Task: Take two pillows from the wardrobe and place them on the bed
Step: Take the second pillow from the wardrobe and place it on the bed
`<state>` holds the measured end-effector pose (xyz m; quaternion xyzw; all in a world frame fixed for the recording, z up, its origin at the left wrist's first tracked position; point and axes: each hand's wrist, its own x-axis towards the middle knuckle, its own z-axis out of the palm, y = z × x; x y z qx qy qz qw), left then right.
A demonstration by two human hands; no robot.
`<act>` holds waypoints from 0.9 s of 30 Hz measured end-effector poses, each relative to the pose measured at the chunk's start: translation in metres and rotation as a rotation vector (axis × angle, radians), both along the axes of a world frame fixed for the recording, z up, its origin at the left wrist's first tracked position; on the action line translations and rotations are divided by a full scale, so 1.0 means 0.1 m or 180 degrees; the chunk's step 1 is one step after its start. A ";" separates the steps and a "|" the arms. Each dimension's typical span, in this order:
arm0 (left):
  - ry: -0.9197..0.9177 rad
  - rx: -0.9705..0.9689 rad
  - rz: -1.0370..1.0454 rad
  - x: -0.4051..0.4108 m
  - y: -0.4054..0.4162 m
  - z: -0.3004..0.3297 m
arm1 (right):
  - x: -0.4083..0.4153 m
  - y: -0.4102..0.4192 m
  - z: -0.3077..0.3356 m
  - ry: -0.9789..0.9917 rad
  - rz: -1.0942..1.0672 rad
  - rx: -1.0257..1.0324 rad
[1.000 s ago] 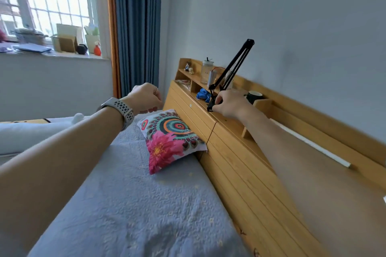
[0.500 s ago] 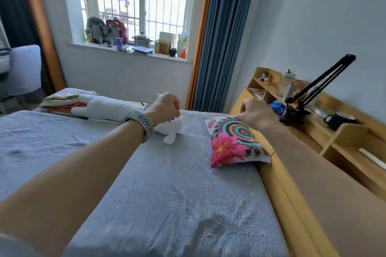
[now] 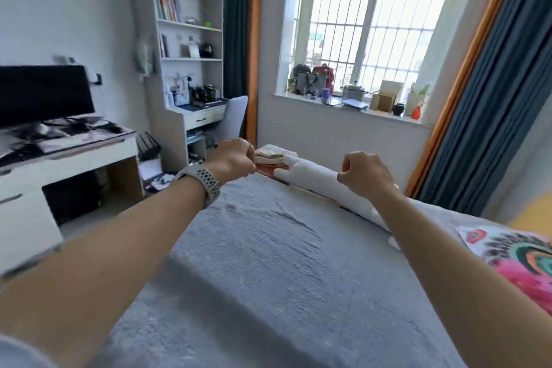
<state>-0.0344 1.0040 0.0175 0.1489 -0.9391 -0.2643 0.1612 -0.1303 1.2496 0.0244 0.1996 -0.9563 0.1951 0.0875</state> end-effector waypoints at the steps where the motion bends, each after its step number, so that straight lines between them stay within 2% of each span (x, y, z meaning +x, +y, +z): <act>1: 0.0023 -0.0056 0.0132 0.15 -0.20 0.03 | 0.06 -0.26 0.02 0.0031 0.0128 -0.0039; 6: -0.0031 -0.0353 0.0933 1.01 -0.94 0.07 | 0.40 -1.42 0.05 0.0262 0.0900 -0.0161; 11: -0.0046 -0.0332 0.1693 1.88 -1.24 0.07 | 0.92 -2.16 0.06 0.0110 0.1598 -0.0160; 17: 0.0084 -0.0342 0.2581 2.95 -1.10 -0.01 | 1.67 -2.66 0.13 0.0086 0.2459 -0.0185; 27: -0.0096 -0.0283 0.3890 4.87 -0.53 -0.07 | 3.38 -2.89 0.11 0.0190 0.3698 -0.0057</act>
